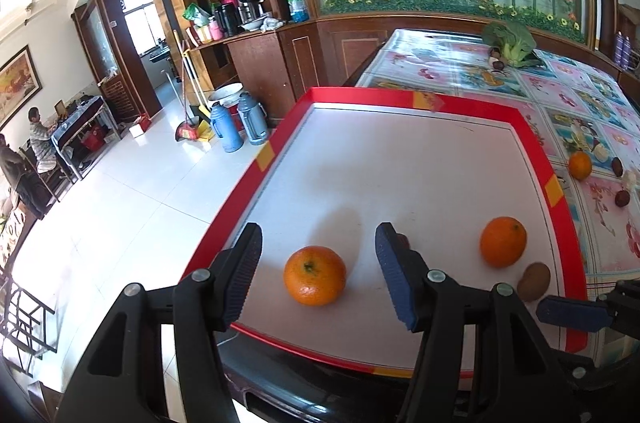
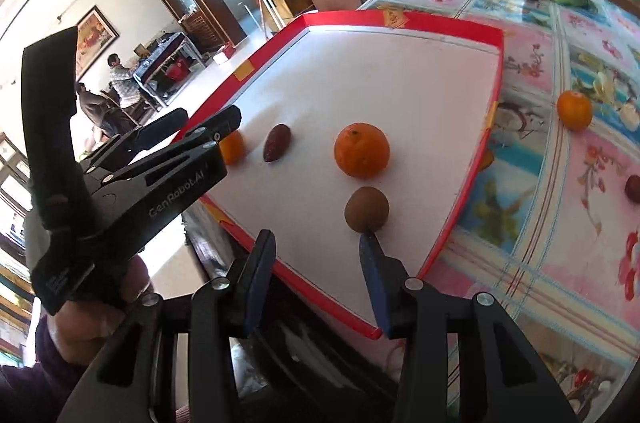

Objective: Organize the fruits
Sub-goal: 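Carry the kiwi and date into the tray and open both grippers, then move both grippers back over the items on the tablecloth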

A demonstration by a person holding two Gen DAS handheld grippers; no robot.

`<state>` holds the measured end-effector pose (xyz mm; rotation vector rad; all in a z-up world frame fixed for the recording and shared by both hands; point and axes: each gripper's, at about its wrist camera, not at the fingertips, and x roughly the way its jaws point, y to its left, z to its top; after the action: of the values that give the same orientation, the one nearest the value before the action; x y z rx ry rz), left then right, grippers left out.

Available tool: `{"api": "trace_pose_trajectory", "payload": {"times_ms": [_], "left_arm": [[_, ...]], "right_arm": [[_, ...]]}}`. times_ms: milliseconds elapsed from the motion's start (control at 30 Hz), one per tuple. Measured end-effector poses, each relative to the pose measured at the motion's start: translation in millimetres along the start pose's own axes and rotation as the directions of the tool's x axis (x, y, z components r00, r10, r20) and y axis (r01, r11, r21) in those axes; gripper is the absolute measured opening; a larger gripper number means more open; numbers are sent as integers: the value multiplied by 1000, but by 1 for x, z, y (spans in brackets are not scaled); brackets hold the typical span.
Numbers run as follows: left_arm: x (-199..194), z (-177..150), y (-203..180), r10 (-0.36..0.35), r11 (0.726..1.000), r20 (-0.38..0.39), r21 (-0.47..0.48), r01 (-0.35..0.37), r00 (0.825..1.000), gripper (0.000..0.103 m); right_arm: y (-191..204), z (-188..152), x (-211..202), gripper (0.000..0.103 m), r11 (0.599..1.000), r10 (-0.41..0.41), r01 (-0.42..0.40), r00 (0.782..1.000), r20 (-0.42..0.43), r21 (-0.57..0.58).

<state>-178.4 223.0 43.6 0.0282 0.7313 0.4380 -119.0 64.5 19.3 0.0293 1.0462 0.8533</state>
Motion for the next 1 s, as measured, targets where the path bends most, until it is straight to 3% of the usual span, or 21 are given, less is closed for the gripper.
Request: {"api": "trace_pose_trajectory", "payload": {"times_ms": [67,100,167,267,333,567,733,1000], "left_arm": [[-2,0,4,3,1000,4,-6,-3,1000,60],[-3,1,6,4,1000,7,-6,-4,1000,60],[-7,2,5,2,1000,15,-4,-2,1000,60],[-12,4,2,-2,1000,25,3,2,1000,60],[-17,4,-3,-15,1000,30,10,15,999,60],[-36,6,-36,-127,990,37,59,125,991,63],[-50,4,-89,-252,955,21,164,245,967,70],[-55,-2,-164,-419,866,-97,257,430,903,70]], "right_arm": [[2,-3,0,49,999,54,-54,998,-22,5],[6,-5,-1,49,999,43,-43,999,-20,-15],[9,-6,-5,49,1000,23,-22,1000,18,-22],[1,-6,-16,49,997,73,-73,996,46,-8],[-9,-8,-36,49,998,65,-66,991,118,5],[-89,-27,-112,49,984,-118,75,955,273,160],[-149,-51,-150,49,940,-235,138,926,296,313],[-195,-58,-148,49,909,-263,165,939,220,384]]}}
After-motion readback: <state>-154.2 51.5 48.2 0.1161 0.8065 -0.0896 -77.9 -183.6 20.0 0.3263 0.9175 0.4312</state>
